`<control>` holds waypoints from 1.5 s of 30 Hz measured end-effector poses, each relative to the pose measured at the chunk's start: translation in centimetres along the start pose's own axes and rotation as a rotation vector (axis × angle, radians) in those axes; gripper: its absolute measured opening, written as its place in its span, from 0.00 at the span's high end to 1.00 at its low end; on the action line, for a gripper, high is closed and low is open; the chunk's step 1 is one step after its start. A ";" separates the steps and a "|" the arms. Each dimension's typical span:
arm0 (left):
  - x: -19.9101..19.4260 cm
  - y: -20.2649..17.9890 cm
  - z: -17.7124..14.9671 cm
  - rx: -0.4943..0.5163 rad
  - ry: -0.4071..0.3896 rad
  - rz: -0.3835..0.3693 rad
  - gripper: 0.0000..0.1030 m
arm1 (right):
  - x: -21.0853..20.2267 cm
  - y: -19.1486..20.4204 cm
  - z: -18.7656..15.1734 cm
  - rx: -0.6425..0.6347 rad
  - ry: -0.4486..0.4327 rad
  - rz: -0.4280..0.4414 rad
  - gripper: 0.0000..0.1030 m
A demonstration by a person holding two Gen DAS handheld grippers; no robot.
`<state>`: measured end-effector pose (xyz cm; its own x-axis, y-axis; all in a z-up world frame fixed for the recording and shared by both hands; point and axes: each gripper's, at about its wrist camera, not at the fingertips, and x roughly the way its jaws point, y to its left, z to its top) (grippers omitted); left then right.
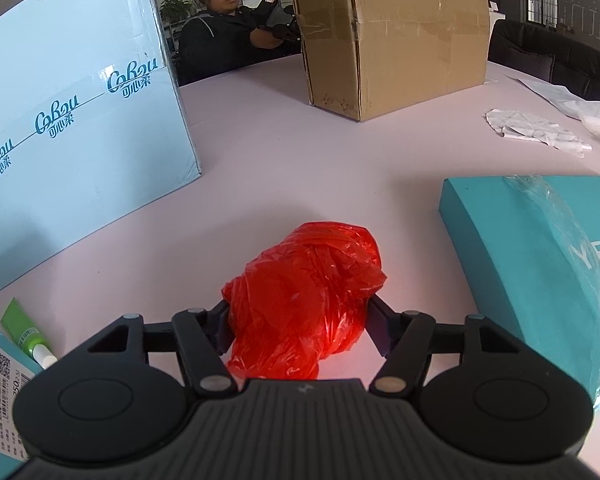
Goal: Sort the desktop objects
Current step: 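Close the right gripper on the red plastic bag, then lift the red plastic bag with the right gripper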
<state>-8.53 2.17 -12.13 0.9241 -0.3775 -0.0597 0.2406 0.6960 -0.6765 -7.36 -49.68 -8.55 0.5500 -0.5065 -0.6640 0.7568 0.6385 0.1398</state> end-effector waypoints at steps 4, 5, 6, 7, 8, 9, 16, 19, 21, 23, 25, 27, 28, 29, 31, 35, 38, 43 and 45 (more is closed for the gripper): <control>0.0 -0.1 0.0 0.004 -0.003 0.003 0.00 | -0.2 -0.1 -0.1 -0.004 0.000 0.005 0.36; 0.0 0.0 0.0 0.004 -0.003 0.003 0.00 | -0.2 -0.1 -0.2 -0.007 -0.001 0.004 0.37; 0.0 0.0 0.0 0.004 -0.003 0.003 0.00 | -0.2 -0.1 -0.2 -0.008 -0.001 0.005 0.37; 0.0 0.0 0.0 0.003 -0.003 0.002 0.00 | -0.2 -0.1 -0.2 -0.007 -0.001 0.006 0.37; 0.0 0.0 0.0 0.003 -0.003 0.002 0.00 | -0.2 -0.2 -0.2 -0.006 0.000 0.007 0.37; 0.0 0.0 0.0 0.003 -0.003 0.002 0.00 | -0.2 -0.2 -0.3 -0.005 0.000 0.008 0.37; 0.0 0.1 0.1 0.002 -0.003 0.002 0.00 | -0.5 -0.2 -0.4 -0.005 0.008 0.025 0.37; 0.0 0.1 0.2 -0.001 -0.003 0.004 0.00 | -0.6 -0.2 -0.6 -0.004 0.012 0.031 0.37; 0.0 0.1 0.2 -0.002 -0.004 0.004 0.00 | -0.7 -0.3 -0.6 -0.001 0.017 0.036 0.37; 0.1 0.1 0.2 -0.004 -0.005 0.005 0.00 | -0.8 -0.3 -0.7 -0.002 0.019 0.038 0.37; 0.1 0.2 0.2 -0.007 -0.005 0.006 0.00 | -0.9 -0.3 -0.8 -0.004 0.019 0.039 0.37; 0.1 0.2 0.3 -0.008 -0.006 0.007 0.00 | -1.0 -0.4 -0.8 -0.005 0.021 0.042 0.37; 0.1 0.2 0.2 -0.009 -0.007 0.008 0.00 | -1.1 -0.5 -0.8 -0.004 0.022 0.043 0.37; 0.0 0.2 0.2 -0.009 -0.008 0.009 0.00 | -1.1 -0.5 -0.9 -0.004 0.023 0.044 0.37; 0.0 0.2 0.3 -0.011 -0.009 0.011 0.00 | -1.3 -0.6 -0.9 -0.004 0.025 0.047 0.37; 0.0 0.3 0.3 -0.015 -0.011 0.013 0.00 | -1.6 -0.6 -1.0 -0.004 0.027 0.055 0.37; -0.1 0.5 0.3 -0.014 -0.012 0.013 0.00 | -1.8 -0.5 -1.1 -0.009 0.029 0.061 0.37; -0.1 0.5 0.2 -0.013 -0.012 0.013 0.00 | -2.1 -0.4 -1.3 -0.012 0.030 0.071 0.37; -0.2 0.5 0.2 -0.013 -0.012 0.014 0.00 | -2.3 -0.3 -1.4 -0.015 0.029 0.076 0.37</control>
<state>-8.53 2.69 -12.30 0.9307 -0.3607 -0.0606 0.2241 0.6933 -0.6849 -9.35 -47.91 -8.12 0.5948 -0.4392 -0.6732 0.7079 0.6830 0.1799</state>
